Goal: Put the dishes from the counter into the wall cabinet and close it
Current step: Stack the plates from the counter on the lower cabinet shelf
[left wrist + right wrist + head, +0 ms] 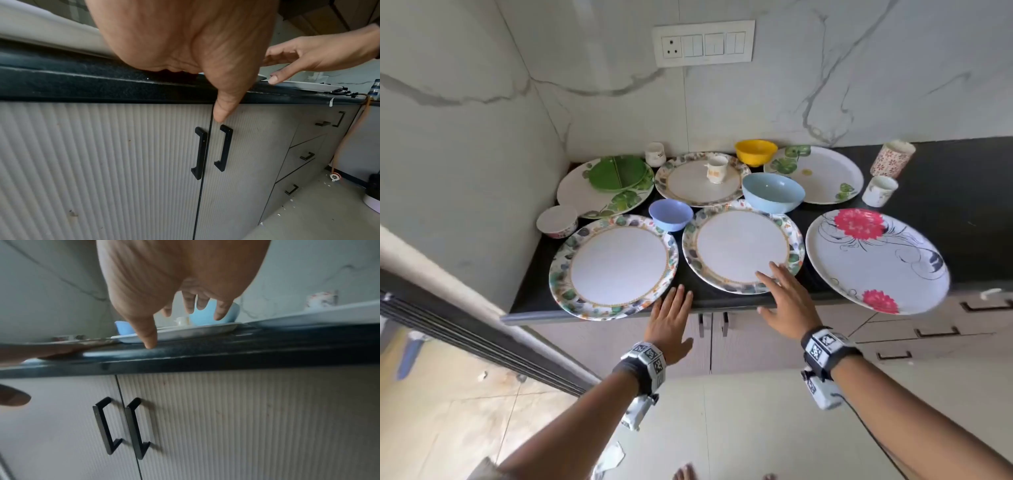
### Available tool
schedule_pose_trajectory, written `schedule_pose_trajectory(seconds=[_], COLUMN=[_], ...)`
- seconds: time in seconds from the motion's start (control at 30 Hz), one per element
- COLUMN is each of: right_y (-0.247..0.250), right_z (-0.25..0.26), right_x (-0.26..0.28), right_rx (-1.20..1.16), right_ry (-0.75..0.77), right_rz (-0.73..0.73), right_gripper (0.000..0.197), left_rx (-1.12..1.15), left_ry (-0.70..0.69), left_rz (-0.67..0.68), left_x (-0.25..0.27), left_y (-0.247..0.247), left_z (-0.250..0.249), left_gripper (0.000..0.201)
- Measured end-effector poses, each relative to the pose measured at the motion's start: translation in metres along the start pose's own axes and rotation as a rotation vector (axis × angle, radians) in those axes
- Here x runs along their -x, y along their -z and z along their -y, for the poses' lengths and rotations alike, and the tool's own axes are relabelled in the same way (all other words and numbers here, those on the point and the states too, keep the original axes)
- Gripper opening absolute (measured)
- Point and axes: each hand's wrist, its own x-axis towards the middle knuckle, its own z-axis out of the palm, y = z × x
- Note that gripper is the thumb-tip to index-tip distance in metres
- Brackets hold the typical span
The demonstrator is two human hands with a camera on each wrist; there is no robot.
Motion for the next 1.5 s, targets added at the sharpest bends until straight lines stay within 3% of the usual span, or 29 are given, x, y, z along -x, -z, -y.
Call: schedule_pose_trajectory(seconds=[0.1,0.23,0.37,0.47,0.6,0.7,0.83,0.9,0.97,1.1,1.27,1.4,1.5], right_y=[-0.001,-0.006,-0.005,-0.006,-0.001,0.019,0.061,0.081,0.098,0.128,0.183,0.243,0.297], right_z=[0.008,0.017,0.023,0.027,0.031,0.04,0.057,0.064,0.07,0.08,0.095,0.109,0.118], right_x=[-0.014,-0.024,-0.015,-0.003,0.011,0.012,0.004,0.001,-0.004,-0.016,-0.032,-0.034,-0.034], right_rx=[0.178,0.265,0.306,0.295,0.268,0.215,0.2,0.199,0.187,0.068,-0.012,0.009,0.027], right_ry=[0.095,0.099,0.116,0.15,0.23,0.309,0.37,0.382,0.354,0.245,0.128,0.141,0.15], right_rz=[0.185,0.289,0.204,0.124,0.001,-0.145,-0.317,-0.348,-0.369,-0.416,-0.487,-0.563,-0.616], right_gripper=[0.088,0.074,0.059,0.056,0.05,0.038,0.017,0.012,0.013,0.022,0.024,0.035,0.031], left_rx=[-0.01,0.02,0.116,0.311,0.457,0.519,0.533,0.542,0.518,0.478,0.389,0.384,0.35], left_ry=[0.003,0.002,0.016,0.021,0.004,-0.002,0.001,-0.027,-0.066,-0.135,-0.236,-0.309,-0.387], left_rz=[0.007,0.011,0.009,-0.038,-0.175,-0.277,-0.373,-0.426,-0.468,-0.602,-0.712,-0.808,-0.886], left_x=[0.0,0.001,-0.001,0.0,0.009,0.016,0.014,0.008,-0.002,-0.019,-0.037,-0.052,-0.067], left_y=[0.001,0.0,0.004,0.019,0.047,0.074,0.115,0.138,0.161,0.223,0.304,0.364,0.403], left_z=[-0.001,-0.002,0.0,0.001,0.008,0.016,0.029,0.035,0.042,0.047,0.042,0.029,0.021], left_gripper=[0.101,0.099,0.088,0.063,0.029,0.019,0.014,0.02,0.029,0.014,0.017,0.017,0.023])
